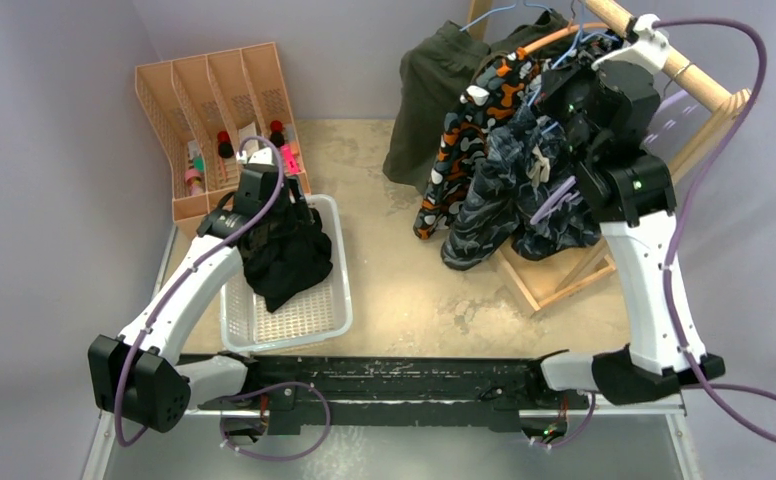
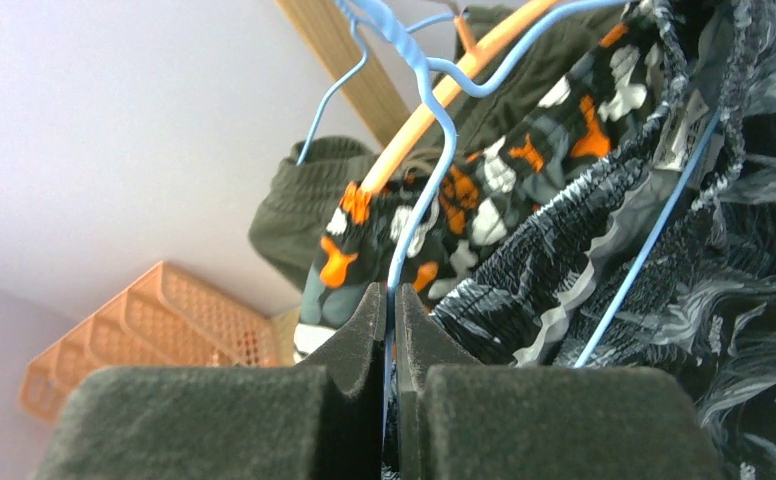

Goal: Remove the shorts from the hanger
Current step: Pick up the hanger from the clothes rod.

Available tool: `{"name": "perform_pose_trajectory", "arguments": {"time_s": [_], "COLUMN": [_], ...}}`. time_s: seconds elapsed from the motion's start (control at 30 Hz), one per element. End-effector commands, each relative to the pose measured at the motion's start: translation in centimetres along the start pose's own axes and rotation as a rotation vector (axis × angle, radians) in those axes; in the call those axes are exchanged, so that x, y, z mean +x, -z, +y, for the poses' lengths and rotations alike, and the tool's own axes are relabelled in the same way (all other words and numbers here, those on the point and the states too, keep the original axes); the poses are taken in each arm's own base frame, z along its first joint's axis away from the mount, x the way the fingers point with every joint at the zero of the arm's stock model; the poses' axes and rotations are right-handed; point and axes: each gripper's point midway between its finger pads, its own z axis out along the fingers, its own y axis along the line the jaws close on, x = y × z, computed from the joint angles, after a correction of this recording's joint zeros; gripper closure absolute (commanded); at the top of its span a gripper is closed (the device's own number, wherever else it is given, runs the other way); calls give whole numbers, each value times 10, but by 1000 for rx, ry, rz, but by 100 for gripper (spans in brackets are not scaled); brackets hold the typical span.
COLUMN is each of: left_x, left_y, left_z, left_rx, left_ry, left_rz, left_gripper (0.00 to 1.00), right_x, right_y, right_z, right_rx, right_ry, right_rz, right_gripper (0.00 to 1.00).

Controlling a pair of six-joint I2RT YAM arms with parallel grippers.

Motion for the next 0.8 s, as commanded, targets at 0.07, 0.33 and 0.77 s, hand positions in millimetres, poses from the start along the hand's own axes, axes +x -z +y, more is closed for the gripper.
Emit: {"name": "perform_pose_trajectory", "arguments": {"time_s": [0.07, 0.33, 0.77], "left_x": [-23, -23, -23], "left_y": [13, 13, 14], "left_z": [-13, -15, -14], "left_rx": [47, 55, 54], "left_ry": [27, 29, 24], "left_rz": [-60, -59, -60], "left_gripper": [33, 33, 33], "right_x": [-19, 5, 39], "right_y": [47, 63, 102], "right_z": [18, 49, 67], "right_rx": [-180, -395, -627], "right_ry": [-152, -65, 12], "right_rz": [-32, 87, 236], "right_gripper": [100, 100, 100]}}
